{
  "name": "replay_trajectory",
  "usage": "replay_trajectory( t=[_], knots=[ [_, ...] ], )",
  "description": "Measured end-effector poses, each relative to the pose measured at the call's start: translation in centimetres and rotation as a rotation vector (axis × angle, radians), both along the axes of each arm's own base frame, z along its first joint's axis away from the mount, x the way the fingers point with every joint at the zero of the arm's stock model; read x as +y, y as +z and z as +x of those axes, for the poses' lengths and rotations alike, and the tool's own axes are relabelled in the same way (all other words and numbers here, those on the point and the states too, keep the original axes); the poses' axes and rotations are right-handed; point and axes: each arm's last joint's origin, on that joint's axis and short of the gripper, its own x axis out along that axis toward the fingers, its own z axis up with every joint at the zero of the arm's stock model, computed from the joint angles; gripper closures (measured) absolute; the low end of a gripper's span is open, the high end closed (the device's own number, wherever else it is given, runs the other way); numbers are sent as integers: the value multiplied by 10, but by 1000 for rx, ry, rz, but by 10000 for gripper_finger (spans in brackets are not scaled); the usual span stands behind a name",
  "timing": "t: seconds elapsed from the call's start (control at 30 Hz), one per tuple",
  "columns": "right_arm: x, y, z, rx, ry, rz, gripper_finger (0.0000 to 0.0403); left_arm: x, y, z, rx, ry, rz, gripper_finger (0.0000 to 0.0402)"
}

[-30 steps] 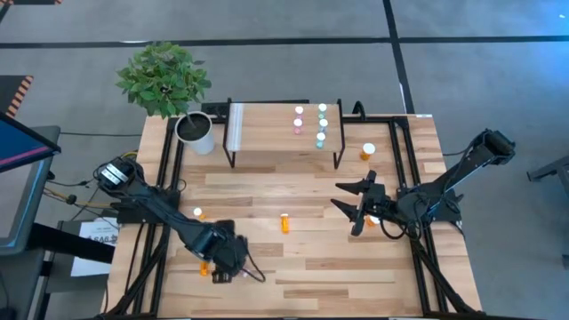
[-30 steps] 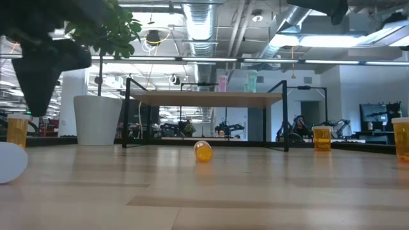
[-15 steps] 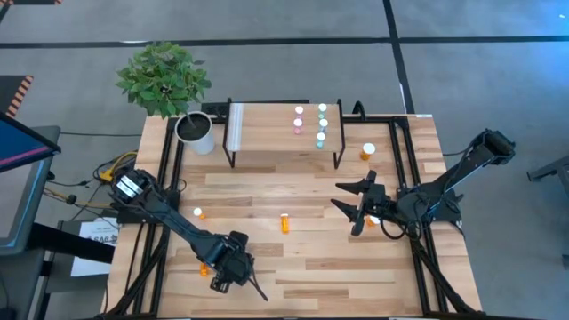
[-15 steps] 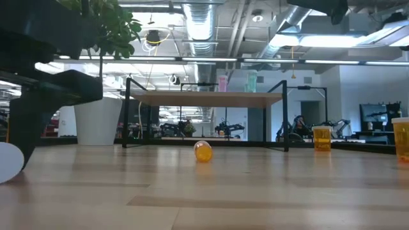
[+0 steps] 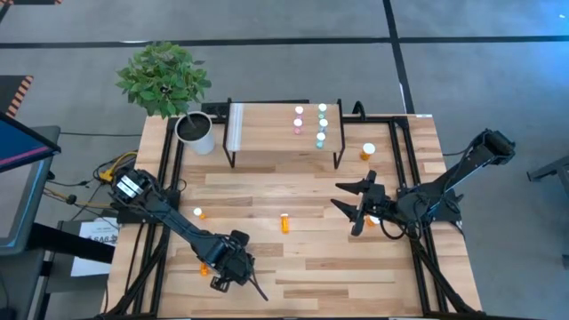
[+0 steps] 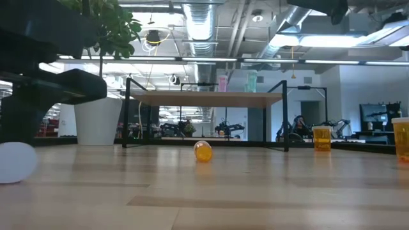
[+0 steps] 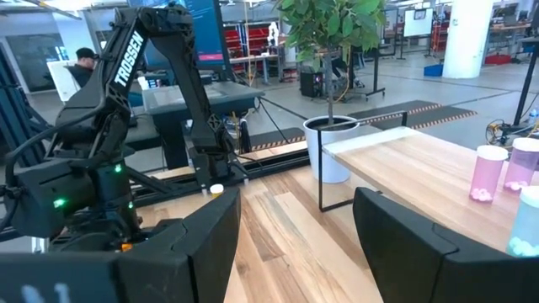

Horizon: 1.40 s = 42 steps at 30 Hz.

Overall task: Pick and place medicine bottles onto shelf by color
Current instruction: Put the pink pill bottle on the shelf aligned with the other pink pill bottles

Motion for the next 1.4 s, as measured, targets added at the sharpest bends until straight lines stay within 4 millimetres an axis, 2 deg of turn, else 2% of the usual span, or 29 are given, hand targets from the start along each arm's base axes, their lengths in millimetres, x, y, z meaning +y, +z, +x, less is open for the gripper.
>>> replay_trajectory(
  t=[0.13,0.3,0.43,0.67,0.77,0.87,1.0,1.1,1.23,1.4],
  knots=[
    [0,0,0,0,0,0,148,5,6,2,-20,20,-13,318],
    [0,0,0,0,0,0,148,13,35,6,-197,47,-18,322],
    [0,0,0,0,0,-1,148,30,58,8,-446,70,-130,309],
    [0,1,0,-5,3,-1,148,79,87,5,-979,150,-372,305],
    [2,1,3,-24,58,7,148,96,97,4,-1195,151,-445,304],
    [4,4,10,-84,151,-4,148,106,104,4,-1326,141,-463,304],
    [9,5,23,-184,260,-61,148,114,110,8,-1415,122,-463,304],
    [8,-1,36,-221,272,-94,148,117,116,8,-1472,107,-460,304],
    [-1,-9,50,-248,241,-82,148,118,115,9,-1475,112,-447,303],
    [-9,-15,66,-295,301,-38,148,118,113,9,-1452,118,-434,303]
  ],
)
